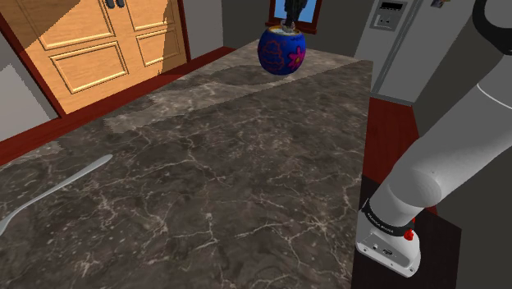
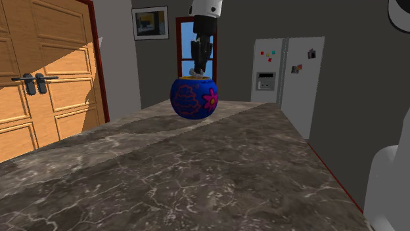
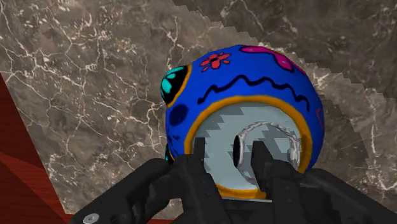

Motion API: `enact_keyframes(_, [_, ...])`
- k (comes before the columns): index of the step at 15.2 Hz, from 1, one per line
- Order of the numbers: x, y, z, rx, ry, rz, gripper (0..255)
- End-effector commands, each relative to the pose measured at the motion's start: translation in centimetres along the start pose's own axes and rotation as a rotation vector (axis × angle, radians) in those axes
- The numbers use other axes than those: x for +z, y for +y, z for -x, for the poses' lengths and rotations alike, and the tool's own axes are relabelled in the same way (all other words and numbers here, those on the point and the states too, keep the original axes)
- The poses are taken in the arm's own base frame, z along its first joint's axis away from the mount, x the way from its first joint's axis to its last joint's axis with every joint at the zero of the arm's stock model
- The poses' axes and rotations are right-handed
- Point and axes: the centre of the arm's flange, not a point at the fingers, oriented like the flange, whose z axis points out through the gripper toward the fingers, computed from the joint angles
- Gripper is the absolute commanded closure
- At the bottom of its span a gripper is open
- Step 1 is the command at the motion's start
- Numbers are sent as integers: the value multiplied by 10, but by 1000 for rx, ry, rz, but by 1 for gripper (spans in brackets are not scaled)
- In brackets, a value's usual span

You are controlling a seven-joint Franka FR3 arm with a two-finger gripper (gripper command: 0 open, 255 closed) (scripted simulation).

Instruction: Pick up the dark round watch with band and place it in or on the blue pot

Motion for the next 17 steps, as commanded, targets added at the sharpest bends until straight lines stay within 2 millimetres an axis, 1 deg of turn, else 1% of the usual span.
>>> enact_keyframes(1, [0, 0, 0, 0, 0, 0, 0])
enact_keyframes(5, [0, 0, 0, 0, 0, 0, 0])
enact_keyframes(8, [-40, 0, 0, 0, 0, 0, 0])
enact_keyframes(9, [-50, 0, 0, 0, 0, 0, 0])
enact_keyframes(17, [-50, 0, 0, 0, 0, 0, 0])
